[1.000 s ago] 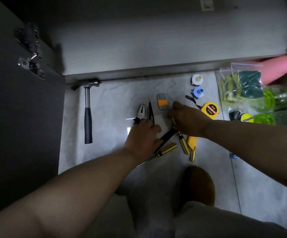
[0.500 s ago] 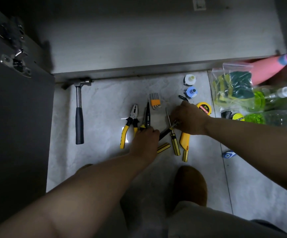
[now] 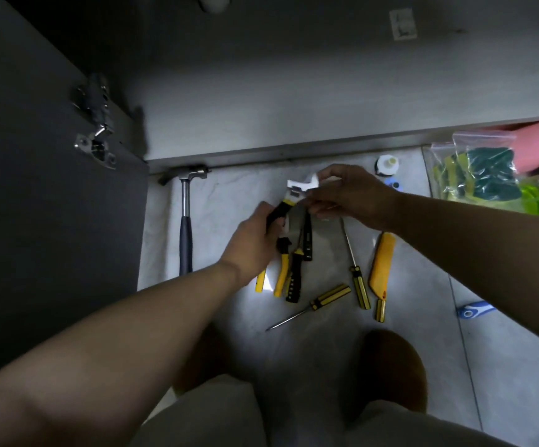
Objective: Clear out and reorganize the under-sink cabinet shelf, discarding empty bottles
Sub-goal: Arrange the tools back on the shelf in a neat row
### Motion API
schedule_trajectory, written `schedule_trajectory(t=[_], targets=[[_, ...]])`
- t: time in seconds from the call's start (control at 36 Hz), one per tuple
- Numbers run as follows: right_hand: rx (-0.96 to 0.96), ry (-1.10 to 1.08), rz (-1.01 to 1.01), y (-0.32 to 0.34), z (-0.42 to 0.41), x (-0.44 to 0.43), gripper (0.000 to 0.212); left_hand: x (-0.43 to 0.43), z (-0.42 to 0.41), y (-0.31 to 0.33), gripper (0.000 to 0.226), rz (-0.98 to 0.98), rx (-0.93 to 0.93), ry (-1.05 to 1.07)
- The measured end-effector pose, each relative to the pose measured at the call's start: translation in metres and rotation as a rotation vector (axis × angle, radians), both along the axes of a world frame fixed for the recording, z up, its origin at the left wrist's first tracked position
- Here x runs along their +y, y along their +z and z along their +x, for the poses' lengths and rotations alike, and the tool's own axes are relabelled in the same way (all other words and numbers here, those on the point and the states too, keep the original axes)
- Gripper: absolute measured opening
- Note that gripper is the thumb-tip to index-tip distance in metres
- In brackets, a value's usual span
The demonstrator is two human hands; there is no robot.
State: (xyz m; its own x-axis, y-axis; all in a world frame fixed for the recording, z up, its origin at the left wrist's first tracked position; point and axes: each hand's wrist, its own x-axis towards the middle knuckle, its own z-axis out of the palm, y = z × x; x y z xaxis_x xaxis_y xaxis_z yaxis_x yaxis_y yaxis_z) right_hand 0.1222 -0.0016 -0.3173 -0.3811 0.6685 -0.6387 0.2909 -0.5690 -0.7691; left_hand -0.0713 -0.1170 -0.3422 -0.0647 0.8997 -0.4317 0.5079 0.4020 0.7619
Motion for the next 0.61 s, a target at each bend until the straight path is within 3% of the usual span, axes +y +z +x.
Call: schedule_trajectory(t=[0.08, 0.19, 0.33, 0.5, 0.61], targets=[[-0.098, 0.064, 0.061, -0.007, -0.015, -0.01, 0.024, -0.006, -0.027, -0.007, 0.015, 0.006, 0.124, 0.1], [-0.41, 0.67, 0.359, -0.006, -0.029, -0.029, 0.015, -0.017, -0.059, -0.02, 0.016, -0.024, 0.251, 0.202], [-0.464, 0.97, 0.338, -0.003, -0.052, -0.053, 0.028, -0.021, -0.076, -0.035, 0.021, -0.051, 0.31, 0.243], [-0.588, 0.981, 0.279, -0.014, -0.087, -0.077, 0.037, -0.016, -0.071, -0.038, 0.022, -0.061, 0.271, 0.311], [-0.777, 0.92, 0.255, -0.015, -0.101, -0.105, 0.074, -0.024, -0.066, -0.039, 0.019, -0.06, 0.253, 0.379]])
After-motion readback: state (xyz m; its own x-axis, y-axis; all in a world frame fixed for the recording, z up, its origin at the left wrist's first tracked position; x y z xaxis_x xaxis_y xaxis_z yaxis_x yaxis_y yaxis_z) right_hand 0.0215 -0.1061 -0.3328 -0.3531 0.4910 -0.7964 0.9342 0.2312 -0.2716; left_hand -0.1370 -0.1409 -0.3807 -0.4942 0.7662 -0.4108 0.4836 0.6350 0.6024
